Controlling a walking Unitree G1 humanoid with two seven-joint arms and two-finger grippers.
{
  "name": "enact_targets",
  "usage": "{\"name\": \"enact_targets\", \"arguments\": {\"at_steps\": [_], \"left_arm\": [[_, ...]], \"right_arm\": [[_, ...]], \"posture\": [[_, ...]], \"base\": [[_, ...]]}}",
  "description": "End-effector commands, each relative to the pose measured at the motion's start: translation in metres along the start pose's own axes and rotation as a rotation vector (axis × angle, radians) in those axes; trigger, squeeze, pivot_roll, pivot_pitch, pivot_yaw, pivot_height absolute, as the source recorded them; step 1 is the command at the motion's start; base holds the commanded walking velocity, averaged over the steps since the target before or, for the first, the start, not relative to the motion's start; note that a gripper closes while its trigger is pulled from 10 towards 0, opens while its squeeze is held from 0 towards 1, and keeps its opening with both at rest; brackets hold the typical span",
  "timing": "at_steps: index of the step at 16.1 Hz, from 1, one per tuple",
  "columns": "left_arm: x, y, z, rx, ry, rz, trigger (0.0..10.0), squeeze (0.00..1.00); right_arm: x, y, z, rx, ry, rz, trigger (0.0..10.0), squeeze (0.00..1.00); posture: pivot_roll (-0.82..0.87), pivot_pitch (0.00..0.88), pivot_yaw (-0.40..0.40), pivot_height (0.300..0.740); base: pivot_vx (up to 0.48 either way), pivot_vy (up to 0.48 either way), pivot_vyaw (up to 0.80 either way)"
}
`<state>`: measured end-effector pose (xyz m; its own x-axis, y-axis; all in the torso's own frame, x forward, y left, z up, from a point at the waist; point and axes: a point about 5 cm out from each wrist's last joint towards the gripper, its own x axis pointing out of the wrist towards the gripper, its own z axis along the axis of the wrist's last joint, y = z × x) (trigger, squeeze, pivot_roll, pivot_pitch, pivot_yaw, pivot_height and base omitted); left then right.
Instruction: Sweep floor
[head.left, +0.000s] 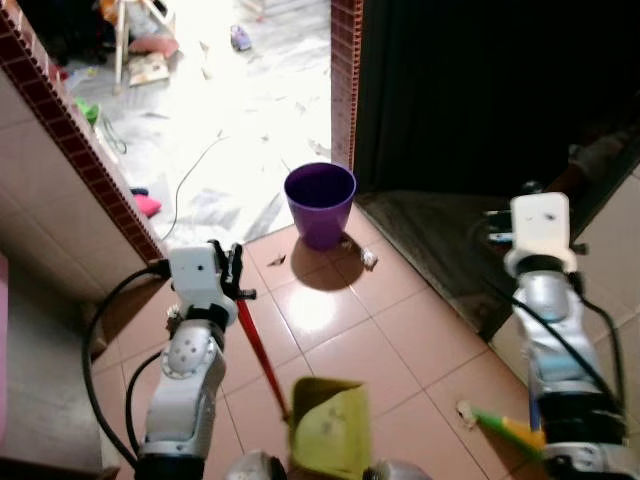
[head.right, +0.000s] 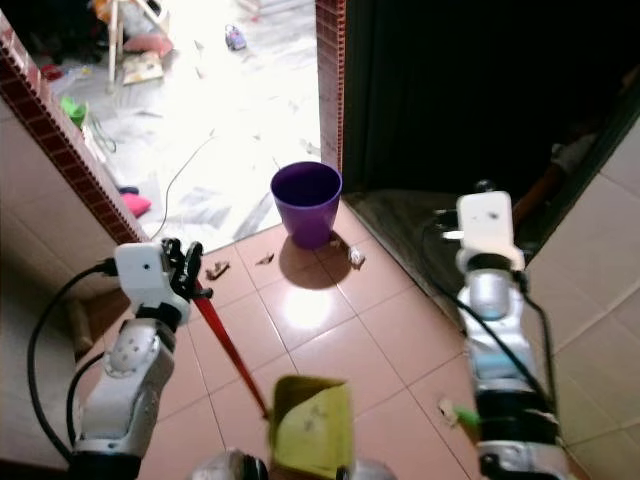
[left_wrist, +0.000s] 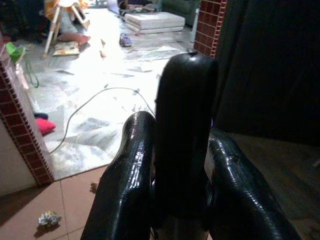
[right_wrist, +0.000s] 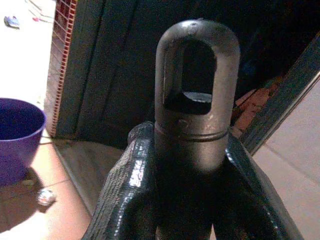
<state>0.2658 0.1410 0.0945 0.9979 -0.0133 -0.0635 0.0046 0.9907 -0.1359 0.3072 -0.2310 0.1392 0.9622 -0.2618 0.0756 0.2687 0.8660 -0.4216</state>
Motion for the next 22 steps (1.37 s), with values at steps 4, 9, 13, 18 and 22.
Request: {"name": "enact_targets", "arguments": {"at_steps": [4, 9, 13, 18, 22], "left_arm": [[0.001, 0.004, 0.007, 0.014, -0.028, 0.01, 10.0, 0.0], [0.002, 0.003, 0.007, 0.016, -0.024, 0.017, 10.0, 0.0], [0.003, 0.007, 0.006, 0.021, -0.013, 0.039, 10.0, 0.0], [0.005, 0.006, 0.004, 0.03, -0.002, 0.048, 10.0, 0.0], [0.008, 0.006, 0.007, 0.033, -0.012, 0.056, 10.0, 0.0]], "right_arm": [[0.0, -0.001, -0.004, 0.007, 0.016, -0.06, 10.0, 0.0], [-0.003, -0.005, -0.009, -0.006, 0.027, -0.054, 10.0, 0.0], [-0.005, -0.026, -0.012, -0.068, 0.024, -0.132, 10.0, 0.0], [0.002, -0.026, -0.008, -0.043, -0.003, -0.135, 10.0, 0.0], [0.018, -0.009, 0.016, 0.0, -0.085, -0.161, 10.0, 0.0]], "posture": [[-0.13, 0.0, 0.075, 0.74], [-0.13, 0.0, 0.074, 0.74], [-0.14, 0.0, 0.073, 0.74], [-0.14, 0.0, 0.076, 0.74], [-0.13, 0.0, 0.067, 0.74]], "base": [[0.0, 0.0, 0.0], [0.0, 0.0, 0.0], [0.0, 0.0, 0.0], [0.0, 0.0, 0.0], [0.0, 0.0, 0.0]]}}
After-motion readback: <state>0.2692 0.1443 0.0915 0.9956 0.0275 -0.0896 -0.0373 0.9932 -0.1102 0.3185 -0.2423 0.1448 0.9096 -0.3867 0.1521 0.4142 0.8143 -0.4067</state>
